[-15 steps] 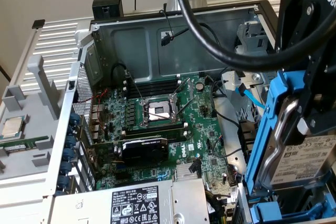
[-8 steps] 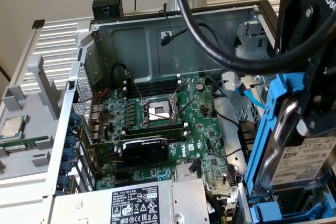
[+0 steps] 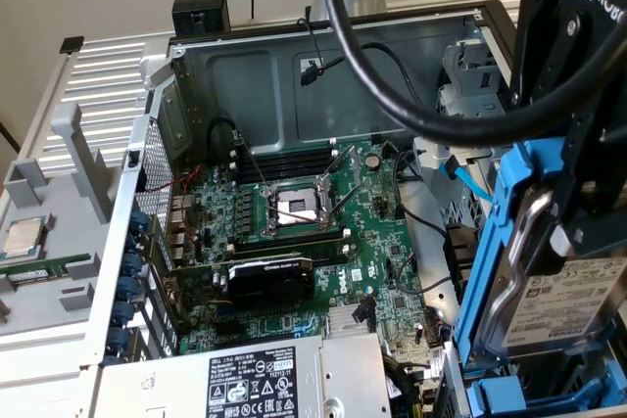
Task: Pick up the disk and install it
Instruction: 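Insert the disk into the insertion slot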
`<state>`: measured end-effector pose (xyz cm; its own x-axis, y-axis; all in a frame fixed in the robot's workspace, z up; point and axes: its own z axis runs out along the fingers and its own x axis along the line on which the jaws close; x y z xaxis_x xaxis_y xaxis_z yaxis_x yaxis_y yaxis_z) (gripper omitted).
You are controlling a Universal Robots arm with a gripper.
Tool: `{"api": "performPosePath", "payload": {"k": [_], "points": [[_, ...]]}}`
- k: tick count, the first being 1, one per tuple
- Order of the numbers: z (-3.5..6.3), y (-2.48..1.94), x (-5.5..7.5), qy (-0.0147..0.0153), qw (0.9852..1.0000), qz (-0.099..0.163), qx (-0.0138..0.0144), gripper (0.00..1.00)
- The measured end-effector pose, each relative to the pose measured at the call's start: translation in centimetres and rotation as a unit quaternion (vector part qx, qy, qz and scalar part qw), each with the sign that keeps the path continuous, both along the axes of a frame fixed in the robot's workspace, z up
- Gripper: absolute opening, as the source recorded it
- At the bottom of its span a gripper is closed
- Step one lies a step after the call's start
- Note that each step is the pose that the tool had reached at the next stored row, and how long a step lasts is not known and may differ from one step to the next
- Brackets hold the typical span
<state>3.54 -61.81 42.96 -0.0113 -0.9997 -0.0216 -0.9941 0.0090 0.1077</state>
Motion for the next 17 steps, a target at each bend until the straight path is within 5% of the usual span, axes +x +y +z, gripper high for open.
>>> {"api": "performPosePath", "payload": {"k": [17], "points": [[-0.45,-0.03,0.19,0.0003,1.0,0.0,0.0024,0.37]]}}
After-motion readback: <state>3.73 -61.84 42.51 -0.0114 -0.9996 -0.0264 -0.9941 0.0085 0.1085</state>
